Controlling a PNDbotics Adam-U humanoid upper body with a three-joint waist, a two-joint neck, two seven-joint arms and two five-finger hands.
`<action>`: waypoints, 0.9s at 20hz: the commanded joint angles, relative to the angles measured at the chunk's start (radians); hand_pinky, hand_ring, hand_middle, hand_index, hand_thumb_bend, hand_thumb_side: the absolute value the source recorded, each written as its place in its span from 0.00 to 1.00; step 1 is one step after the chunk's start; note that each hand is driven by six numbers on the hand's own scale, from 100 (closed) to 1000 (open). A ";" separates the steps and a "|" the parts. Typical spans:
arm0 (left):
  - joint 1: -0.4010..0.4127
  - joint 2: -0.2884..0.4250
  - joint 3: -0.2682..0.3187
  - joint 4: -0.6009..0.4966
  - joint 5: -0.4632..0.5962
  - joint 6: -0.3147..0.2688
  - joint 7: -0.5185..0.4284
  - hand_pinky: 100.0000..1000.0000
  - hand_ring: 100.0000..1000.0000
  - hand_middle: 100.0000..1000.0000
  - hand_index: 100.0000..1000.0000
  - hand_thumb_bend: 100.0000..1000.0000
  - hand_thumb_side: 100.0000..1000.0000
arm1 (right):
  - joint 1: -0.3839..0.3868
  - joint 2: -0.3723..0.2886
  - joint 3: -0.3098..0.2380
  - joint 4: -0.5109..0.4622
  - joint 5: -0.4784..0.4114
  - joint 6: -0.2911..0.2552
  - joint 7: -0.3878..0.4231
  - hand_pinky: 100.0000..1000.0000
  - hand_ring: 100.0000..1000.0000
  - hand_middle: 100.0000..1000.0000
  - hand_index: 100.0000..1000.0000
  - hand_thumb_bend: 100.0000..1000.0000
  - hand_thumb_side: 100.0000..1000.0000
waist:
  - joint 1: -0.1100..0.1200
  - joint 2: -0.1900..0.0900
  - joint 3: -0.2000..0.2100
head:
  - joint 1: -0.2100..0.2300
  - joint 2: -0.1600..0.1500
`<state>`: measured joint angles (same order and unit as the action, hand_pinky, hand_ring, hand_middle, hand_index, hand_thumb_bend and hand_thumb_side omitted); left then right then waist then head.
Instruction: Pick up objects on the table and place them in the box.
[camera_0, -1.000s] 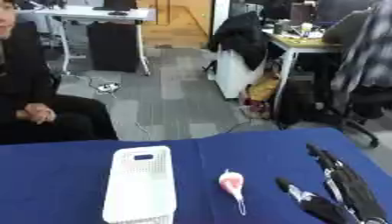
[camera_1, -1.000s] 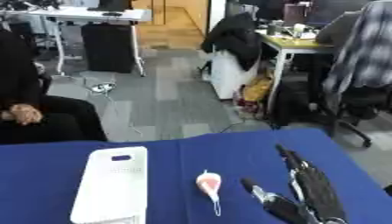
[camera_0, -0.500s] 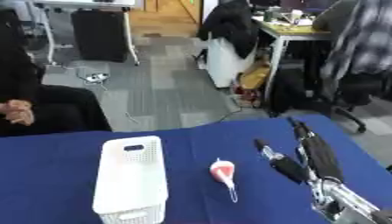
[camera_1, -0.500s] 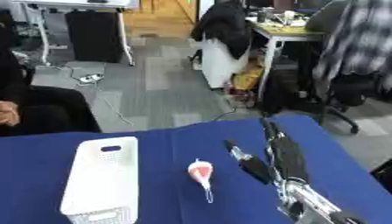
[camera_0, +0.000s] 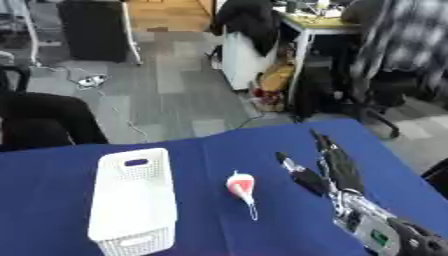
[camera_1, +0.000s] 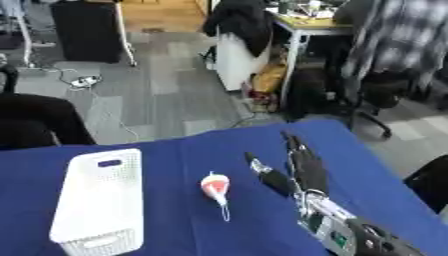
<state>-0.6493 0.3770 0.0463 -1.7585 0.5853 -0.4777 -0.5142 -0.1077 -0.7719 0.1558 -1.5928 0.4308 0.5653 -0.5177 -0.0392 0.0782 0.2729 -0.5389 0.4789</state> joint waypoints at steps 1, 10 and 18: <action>-0.025 0.004 -0.001 -0.018 0.008 0.004 0.004 0.63 0.77 0.88 0.79 0.03 0.91 | -0.024 -0.023 0.007 0.012 0.006 -0.013 -0.006 0.65 0.76 0.84 1.00 0.58 1.00 | 0.000 -0.008 0.003 | -0.015 0.005; -0.037 -0.007 -0.005 -0.025 0.011 0.013 0.011 0.63 0.77 0.88 0.79 0.03 0.91 | -0.046 0.000 0.046 0.018 0.080 -0.051 0.050 0.68 0.75 0.83 1.00 0.59 1.00 | -0.005 -0.005 0.014 | -0.006 -0.004; -0.063 -0.035 -0.017 -0.035 0.016 0.033 0.013 0.63 0.77 0.88 0.78 0.04 0.92 | -0.060 0.003 0.054 0.019 0.162 -0.068 0.107 0.71 0.76 0.82 1.00 0.59 1.00 | -0.015 0.006 0.040 | -0.023 -0.004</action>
<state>-0.6917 0.3378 0.0302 -1.7740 0.5923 -0.4500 -0.5024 -0.1516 -0.7458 0.2154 -1.5612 0.5795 0.4992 -0.4192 -0.0571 0.0943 0.3138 -0.5471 0.4786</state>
